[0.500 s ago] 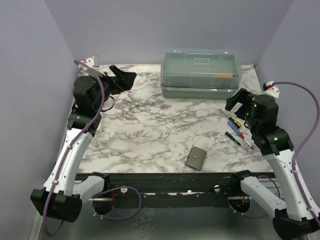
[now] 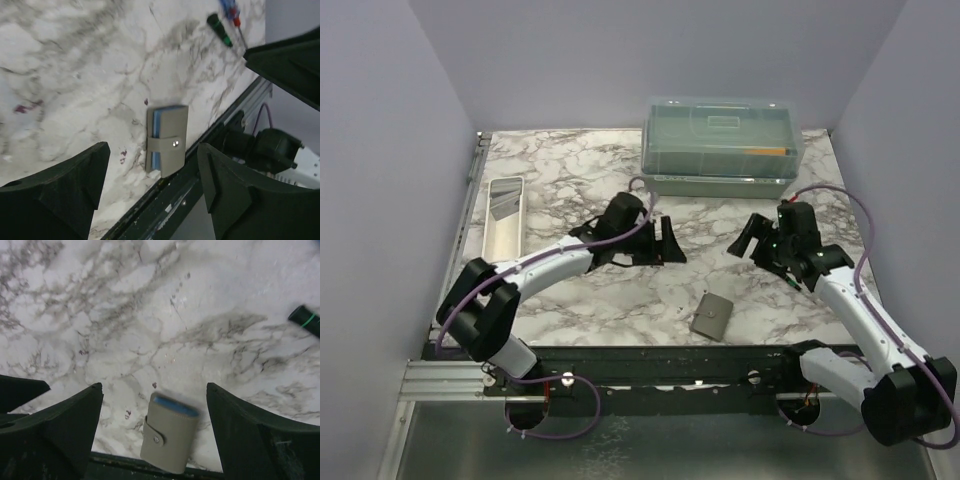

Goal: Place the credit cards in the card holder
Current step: Open the card holder at the center of the board.

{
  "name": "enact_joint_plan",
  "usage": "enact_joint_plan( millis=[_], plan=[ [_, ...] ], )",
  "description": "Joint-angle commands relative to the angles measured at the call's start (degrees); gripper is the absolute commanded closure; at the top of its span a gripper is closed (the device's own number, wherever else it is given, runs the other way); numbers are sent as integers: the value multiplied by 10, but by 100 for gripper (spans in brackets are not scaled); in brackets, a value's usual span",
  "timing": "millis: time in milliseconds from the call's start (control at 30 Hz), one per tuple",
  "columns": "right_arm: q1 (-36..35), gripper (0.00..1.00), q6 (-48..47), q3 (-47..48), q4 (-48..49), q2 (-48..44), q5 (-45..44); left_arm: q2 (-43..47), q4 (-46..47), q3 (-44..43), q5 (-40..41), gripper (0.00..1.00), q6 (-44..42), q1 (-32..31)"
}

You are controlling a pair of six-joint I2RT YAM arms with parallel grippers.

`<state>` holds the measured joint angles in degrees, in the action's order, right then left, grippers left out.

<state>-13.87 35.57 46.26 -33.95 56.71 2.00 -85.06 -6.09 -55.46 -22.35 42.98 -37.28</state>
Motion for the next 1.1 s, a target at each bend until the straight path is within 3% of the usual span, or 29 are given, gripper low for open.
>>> enact_joint_plan(
  millis=[0, 167, 367, 533, 700, 767, 833, 933, 1067],
  plan=[
    [1, 17, 50, -65, 18, 32, 125, -62, 44, 1, -64, 26, 27, -71],
    [1, 29, 85, -134, 26, 38, 160, -139, 54, -10, -100, 44, 44, -108],
    [1, 39, 119, -218, 61, 0, 237, -201, 70, -17, -138, 49, 48, -118],
    [0, 40, 132, -258, 72, -9, 253, -224, 90, -21, -146, 51, 57, -121],
    [0, 41, 158, -298, 151, -6, 296, -240, 100, -28, -148, 59, 66, -121],
    [0, 48, 172, -313, 193, -3, 300, -229, 96, -25, -122, 61, 63, -121],
    [0, 59, 181, -322, 226, 5, 287, -205, 70, -25, -79, 62, 46, -120],
    [0, 72, 193, -332, 290, 29, 298, -159, 21, -29, -13, 50, 14, -120],
    [-1, 80, 222, -339, 404, 76, 322, -133, -2, -32, 23, 40, -11, -121]
  ],
)
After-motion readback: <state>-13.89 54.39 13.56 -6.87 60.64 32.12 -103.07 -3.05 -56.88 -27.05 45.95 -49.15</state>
